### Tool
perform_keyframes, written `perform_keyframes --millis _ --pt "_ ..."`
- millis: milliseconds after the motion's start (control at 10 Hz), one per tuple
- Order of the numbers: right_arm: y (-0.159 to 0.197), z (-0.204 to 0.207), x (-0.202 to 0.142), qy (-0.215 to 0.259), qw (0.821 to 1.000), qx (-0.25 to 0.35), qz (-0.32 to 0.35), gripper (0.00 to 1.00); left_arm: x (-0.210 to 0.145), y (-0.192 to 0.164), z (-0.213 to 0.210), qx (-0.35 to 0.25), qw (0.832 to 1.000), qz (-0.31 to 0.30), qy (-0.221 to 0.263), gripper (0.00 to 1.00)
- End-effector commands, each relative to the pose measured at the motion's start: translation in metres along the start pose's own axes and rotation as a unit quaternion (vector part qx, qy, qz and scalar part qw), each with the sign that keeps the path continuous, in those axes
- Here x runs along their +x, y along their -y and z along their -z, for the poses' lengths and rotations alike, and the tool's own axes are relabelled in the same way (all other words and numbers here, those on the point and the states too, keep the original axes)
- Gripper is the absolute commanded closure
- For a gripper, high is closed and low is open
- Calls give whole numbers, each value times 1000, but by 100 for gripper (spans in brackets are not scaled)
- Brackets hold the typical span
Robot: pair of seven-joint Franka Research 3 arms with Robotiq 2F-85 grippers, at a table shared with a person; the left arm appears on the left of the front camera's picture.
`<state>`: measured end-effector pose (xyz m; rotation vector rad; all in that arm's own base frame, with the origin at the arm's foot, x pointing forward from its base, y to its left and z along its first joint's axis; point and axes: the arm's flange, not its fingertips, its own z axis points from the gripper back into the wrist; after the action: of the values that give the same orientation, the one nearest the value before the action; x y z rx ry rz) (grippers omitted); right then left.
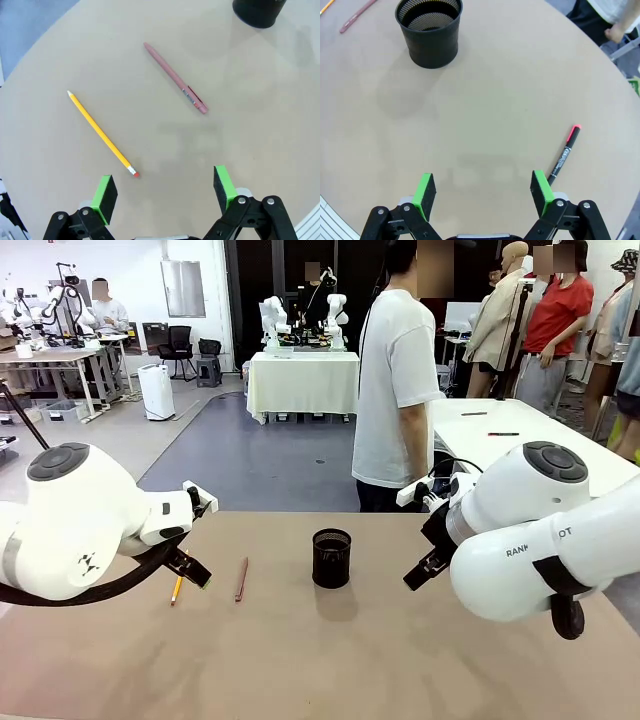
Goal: Place the pens into the pen holder.
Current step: Pick up a writing instrument from the table and place it into the Pen holder.
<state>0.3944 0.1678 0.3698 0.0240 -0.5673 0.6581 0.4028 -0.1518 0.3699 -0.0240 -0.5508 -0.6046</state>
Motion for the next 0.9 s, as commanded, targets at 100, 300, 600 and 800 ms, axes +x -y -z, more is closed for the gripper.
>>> perform_keyframes --millis 100,300,600,800 --pt "0 0 0 0 1000 0 0 0 0 0 0 0 1000 0 0 0" --pt "0 0 4 4 994 108 3 0 1 -1 -12 -32 998 48 23 0" --pt "0 -21 11 24 981 191 -14 0 -9 13 -38 -49 987 125 87 0" --pt "12 -56 25 48 978 202 -24 0 -24 16 -58 -55 964 202 162 0"
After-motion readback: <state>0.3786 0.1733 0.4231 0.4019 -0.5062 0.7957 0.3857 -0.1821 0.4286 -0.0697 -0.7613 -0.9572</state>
